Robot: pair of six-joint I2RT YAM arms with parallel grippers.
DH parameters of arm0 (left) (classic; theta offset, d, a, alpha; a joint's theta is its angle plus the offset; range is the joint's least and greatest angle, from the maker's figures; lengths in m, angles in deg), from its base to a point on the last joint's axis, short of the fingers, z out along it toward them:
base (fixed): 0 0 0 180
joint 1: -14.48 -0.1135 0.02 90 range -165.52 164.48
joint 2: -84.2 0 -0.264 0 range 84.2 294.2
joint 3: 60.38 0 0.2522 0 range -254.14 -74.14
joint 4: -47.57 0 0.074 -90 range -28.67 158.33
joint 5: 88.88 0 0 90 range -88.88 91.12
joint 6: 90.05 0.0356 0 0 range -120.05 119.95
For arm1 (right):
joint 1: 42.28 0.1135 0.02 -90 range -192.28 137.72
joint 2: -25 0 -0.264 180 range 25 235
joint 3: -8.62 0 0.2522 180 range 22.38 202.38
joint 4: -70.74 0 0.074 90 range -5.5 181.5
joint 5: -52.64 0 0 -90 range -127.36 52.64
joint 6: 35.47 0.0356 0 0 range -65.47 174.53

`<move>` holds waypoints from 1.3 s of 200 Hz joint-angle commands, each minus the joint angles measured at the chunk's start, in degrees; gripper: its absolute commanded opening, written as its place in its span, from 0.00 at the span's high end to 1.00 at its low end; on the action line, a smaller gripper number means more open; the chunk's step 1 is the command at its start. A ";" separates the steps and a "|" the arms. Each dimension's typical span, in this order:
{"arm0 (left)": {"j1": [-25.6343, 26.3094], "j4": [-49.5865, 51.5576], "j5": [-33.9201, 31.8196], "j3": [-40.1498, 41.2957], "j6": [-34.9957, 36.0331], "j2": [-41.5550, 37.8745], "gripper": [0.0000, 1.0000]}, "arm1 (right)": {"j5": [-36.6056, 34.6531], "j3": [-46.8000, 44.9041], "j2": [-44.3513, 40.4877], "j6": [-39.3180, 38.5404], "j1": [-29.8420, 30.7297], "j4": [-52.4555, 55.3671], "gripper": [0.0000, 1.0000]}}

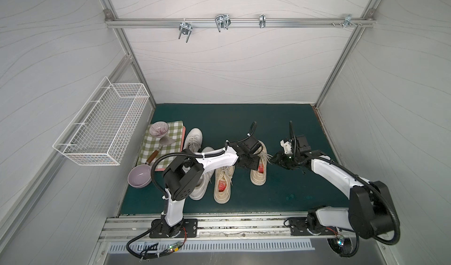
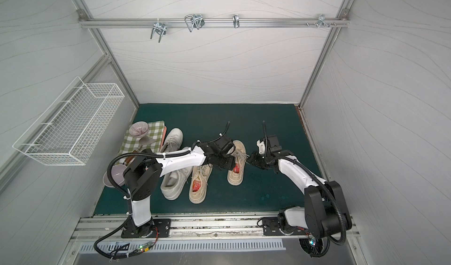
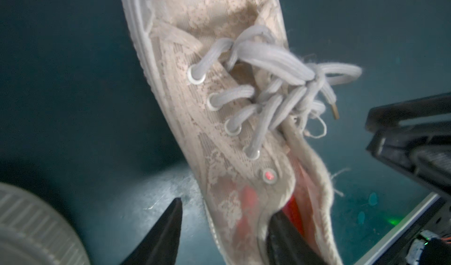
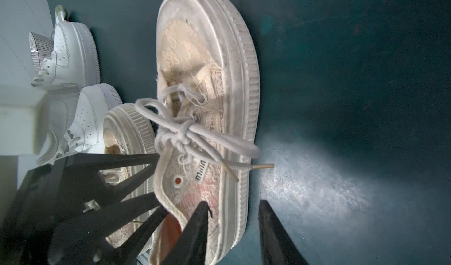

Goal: Remove the insole from the shoe
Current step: Untie the shoelace on the shoe.

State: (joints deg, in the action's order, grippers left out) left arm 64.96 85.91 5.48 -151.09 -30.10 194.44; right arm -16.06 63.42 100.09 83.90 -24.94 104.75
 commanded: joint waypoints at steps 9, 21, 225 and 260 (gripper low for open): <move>0.19 -0.22 -1.13 -2.84 0.66 1.89 0.59 | 0.32 1.50 0.78 0.27 1.58 -1.43 0.65; 0.15 -0.31 -2.00 -2.66 0.93 1.79 0.66 | 0.06 1.84 1.08 0.30 2.15 -1.44 0.65; -0.21 -3.70 -2.22 4.12 5.02 -2.96 1.00 | -7.82 5.43 1.83 -0.46 5.85 1.71 0.69; -0.20 -4.05 -1.63 4.65 4.55 -3.61 1.00 | -7.93 6.38 2.62 -0.65 6.71 1.82 0.71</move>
State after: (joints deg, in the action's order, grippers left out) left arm 64.98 82.21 3.44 -147.17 -25.94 192.87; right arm -23.31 68.58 101.46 83.46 -19.06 105.54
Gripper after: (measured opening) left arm 0.082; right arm 0.292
